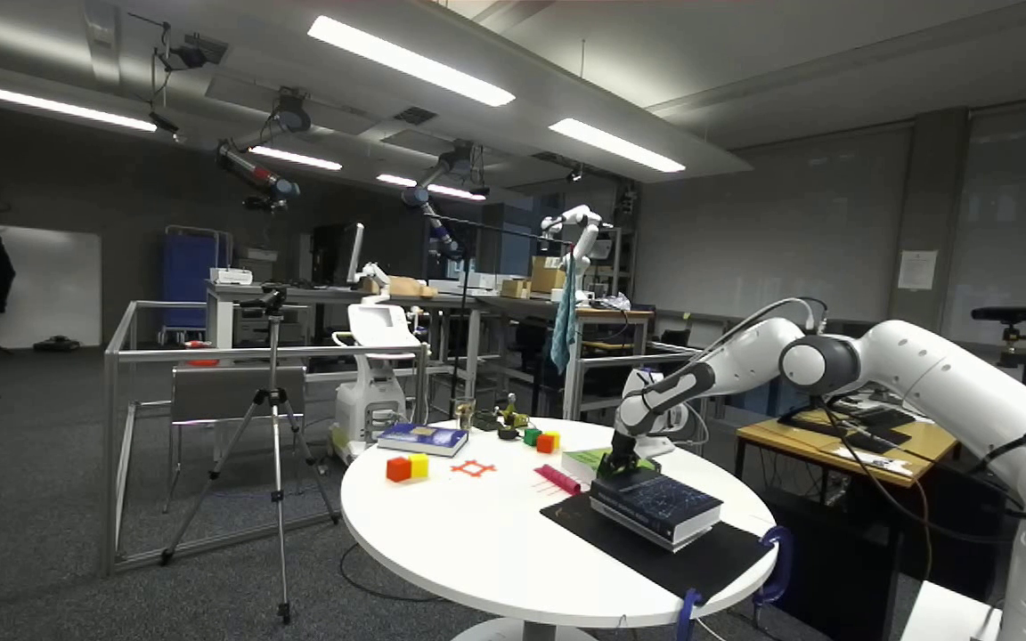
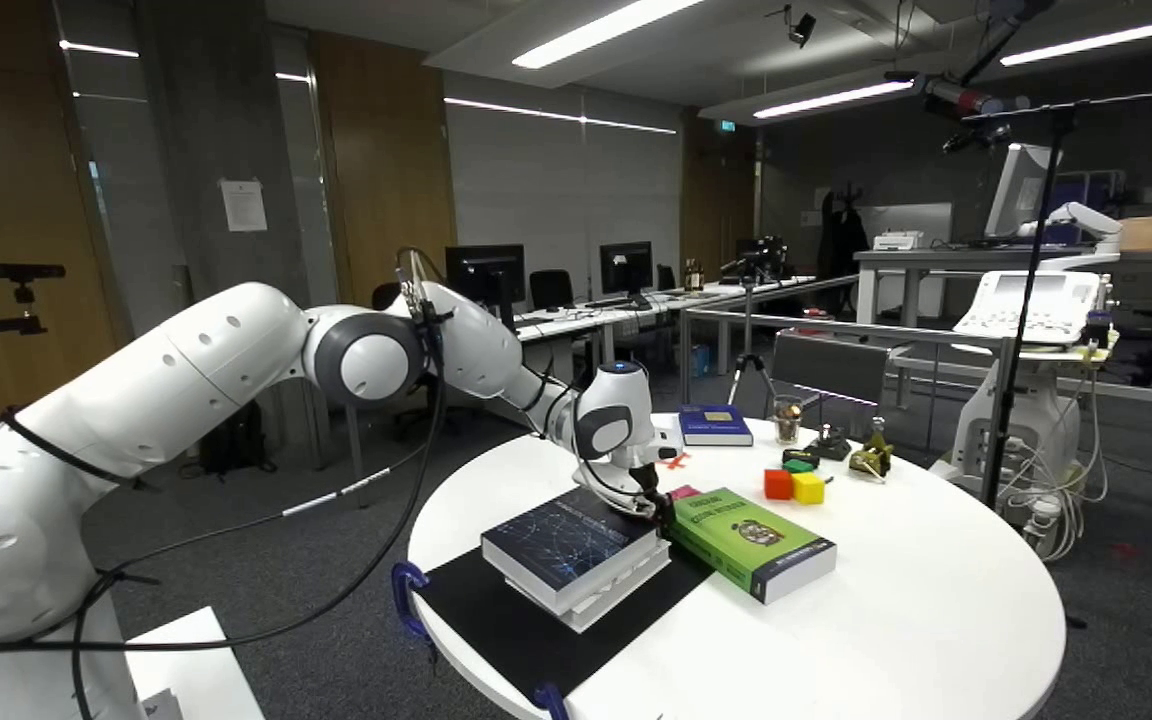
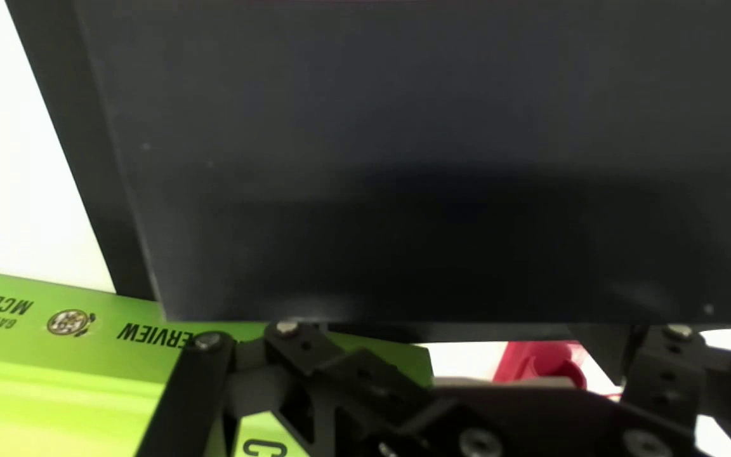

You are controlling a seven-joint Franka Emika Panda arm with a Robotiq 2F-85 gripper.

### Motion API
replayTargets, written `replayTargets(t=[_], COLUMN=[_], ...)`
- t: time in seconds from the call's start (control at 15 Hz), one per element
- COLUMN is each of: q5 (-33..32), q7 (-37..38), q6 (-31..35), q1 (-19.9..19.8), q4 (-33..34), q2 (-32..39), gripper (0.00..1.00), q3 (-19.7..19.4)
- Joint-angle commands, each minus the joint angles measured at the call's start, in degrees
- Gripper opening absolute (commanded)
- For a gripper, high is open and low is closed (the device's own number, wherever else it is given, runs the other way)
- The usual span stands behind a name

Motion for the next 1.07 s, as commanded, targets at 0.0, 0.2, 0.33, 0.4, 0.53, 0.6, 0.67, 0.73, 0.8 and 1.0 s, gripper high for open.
replayTargets(t=[0.0,0.2,0.33,0.4,0.53,0.6,0.67,0.73,0.8,1.0], q5=[0.05,-0.65,-1.31,-1.48,-2.12,-2.51,-2.68,-2.84,-3.0,-3.29], q7=[-1.66,-0.36,1.1,1.56,2.83,3.99,4.21,4.48,4.73,4.89], q6=[-0.29,-1.92,-3.81,-4.4,-6.54,-7.43,-8.34,-9.03,-9.42,-11.0], q1=[-0.89,-0.12,0.75,1.0,1.87,2.45,2.55,2.75,2.92,3.16], q4=[1.08,0.97,0.88,0.88,0.98,1.15,1.43,1.49,1.64,1.87], q2=[0.47,-0.04,-0.54,-0.67,-0.96,-1.03,-1.01,-1.09,-1.04,-1.08], gripper=[1.0,1.0,1.0,1.0,1.0,1.0,1.0,1.0,1.0,1.0], q3=[0.79,-0.28,-1.43,-1.77,-2.97,-3.79,-3.89,-4.04,-4.17,-4.16])
